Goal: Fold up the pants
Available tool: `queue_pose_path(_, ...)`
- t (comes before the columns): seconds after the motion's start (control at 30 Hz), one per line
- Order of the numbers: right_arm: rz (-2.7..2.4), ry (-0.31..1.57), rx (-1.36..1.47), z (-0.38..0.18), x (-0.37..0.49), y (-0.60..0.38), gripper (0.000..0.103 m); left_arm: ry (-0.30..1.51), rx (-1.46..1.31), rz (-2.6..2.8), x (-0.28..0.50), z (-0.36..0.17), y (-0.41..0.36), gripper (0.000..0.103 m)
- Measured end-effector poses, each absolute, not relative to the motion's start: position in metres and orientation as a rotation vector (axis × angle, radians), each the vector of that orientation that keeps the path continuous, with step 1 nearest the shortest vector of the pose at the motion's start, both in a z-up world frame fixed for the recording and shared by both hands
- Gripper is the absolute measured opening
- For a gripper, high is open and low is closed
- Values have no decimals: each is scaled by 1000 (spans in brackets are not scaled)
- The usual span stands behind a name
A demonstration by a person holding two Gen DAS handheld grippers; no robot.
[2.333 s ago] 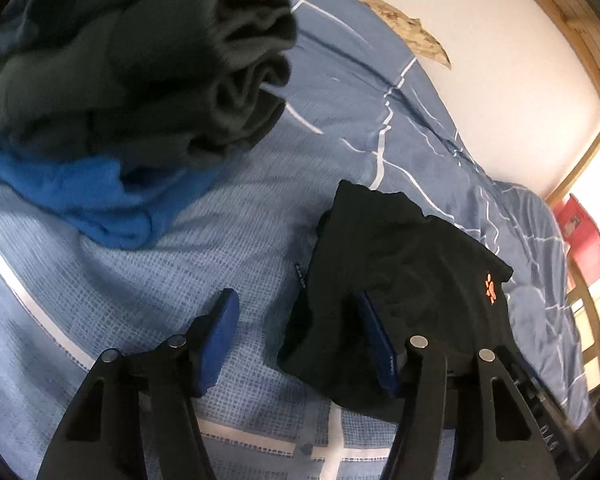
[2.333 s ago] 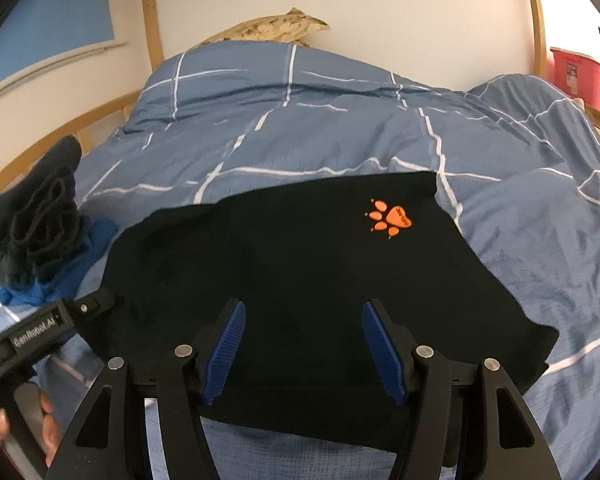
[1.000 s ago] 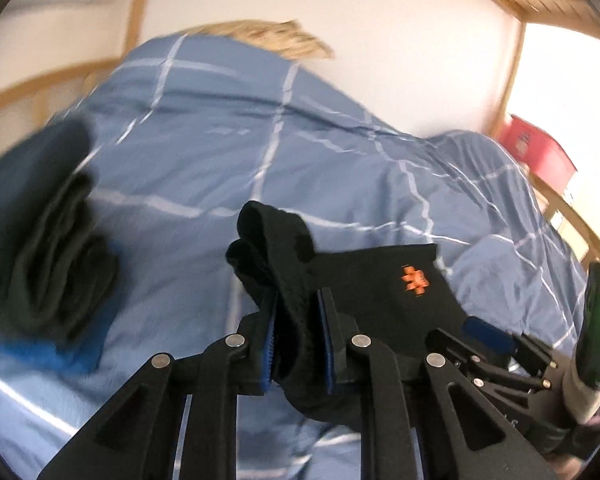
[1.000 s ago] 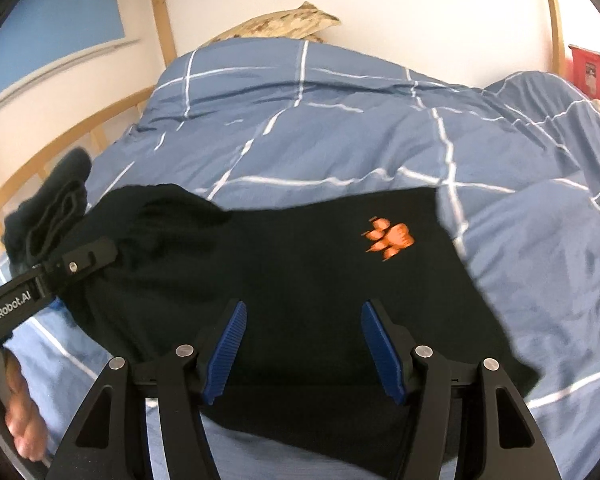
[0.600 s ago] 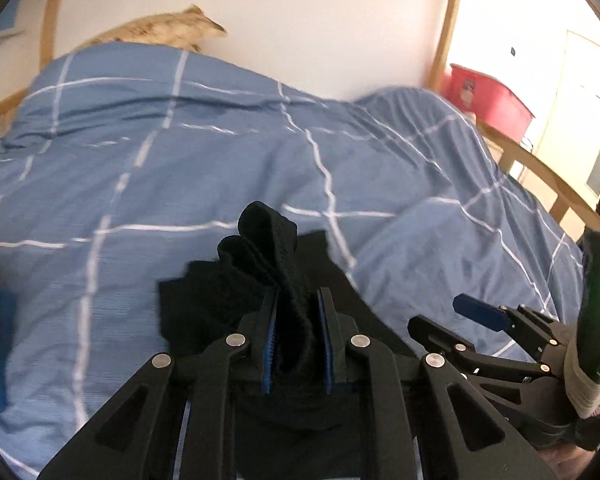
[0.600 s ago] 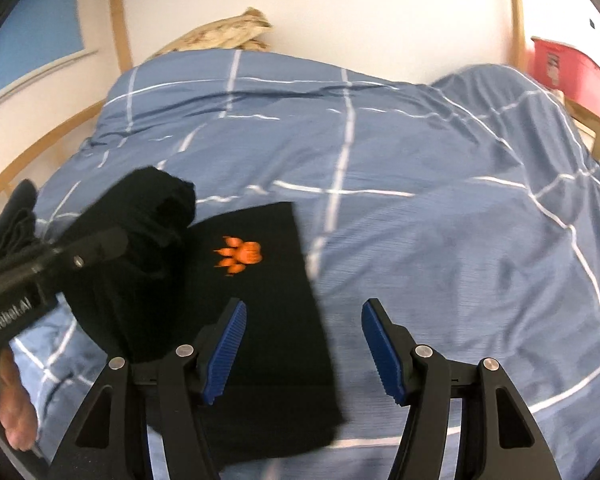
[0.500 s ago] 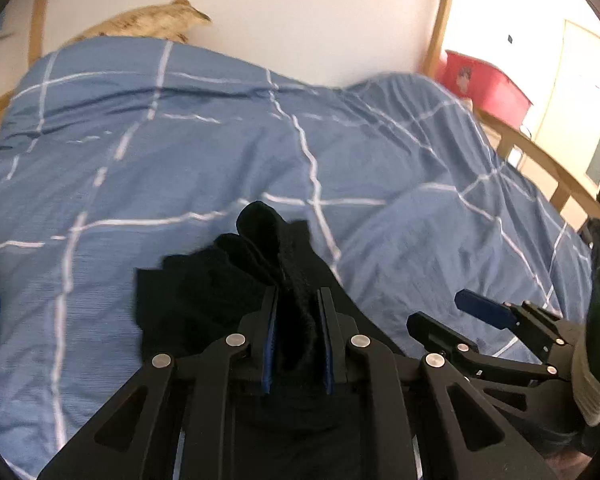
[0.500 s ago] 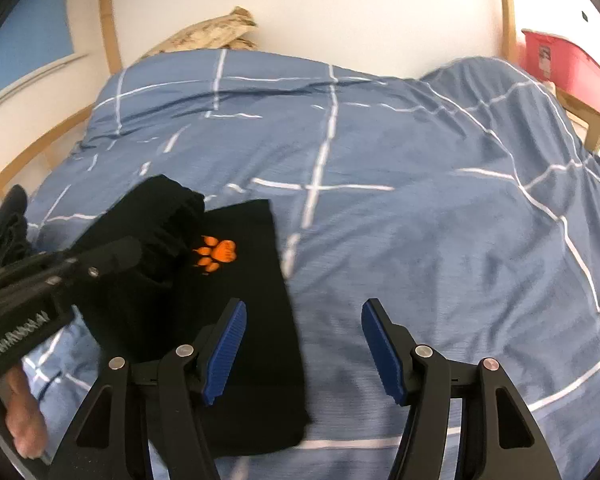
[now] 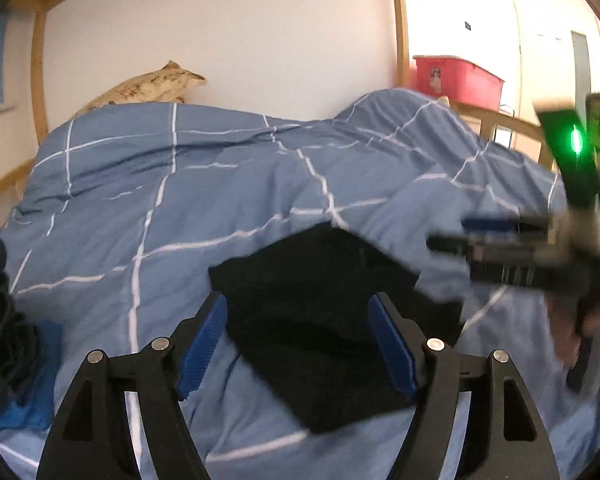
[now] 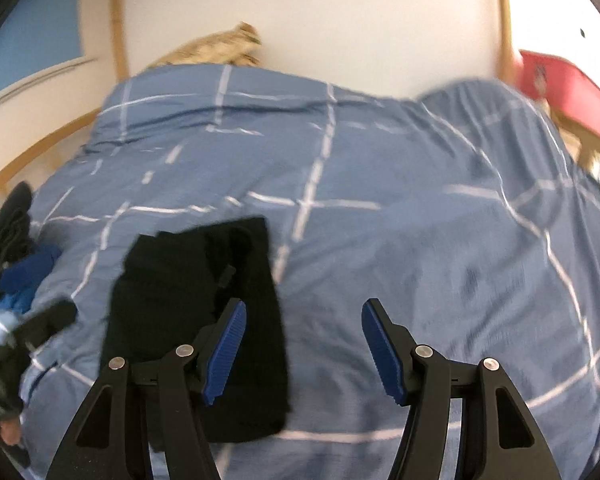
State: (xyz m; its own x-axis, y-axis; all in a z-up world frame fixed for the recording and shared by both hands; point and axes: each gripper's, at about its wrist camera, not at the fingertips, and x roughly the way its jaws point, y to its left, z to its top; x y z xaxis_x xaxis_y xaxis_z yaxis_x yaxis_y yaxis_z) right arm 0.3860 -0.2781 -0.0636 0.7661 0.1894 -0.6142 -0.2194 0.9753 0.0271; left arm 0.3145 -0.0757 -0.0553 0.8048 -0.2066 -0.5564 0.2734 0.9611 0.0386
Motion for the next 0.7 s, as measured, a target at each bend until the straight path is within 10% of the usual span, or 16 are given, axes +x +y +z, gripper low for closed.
queue_pose_path(0.7,488,809,-43,-94,474,-202,39,703,77,-279,321,-117,-66,72)
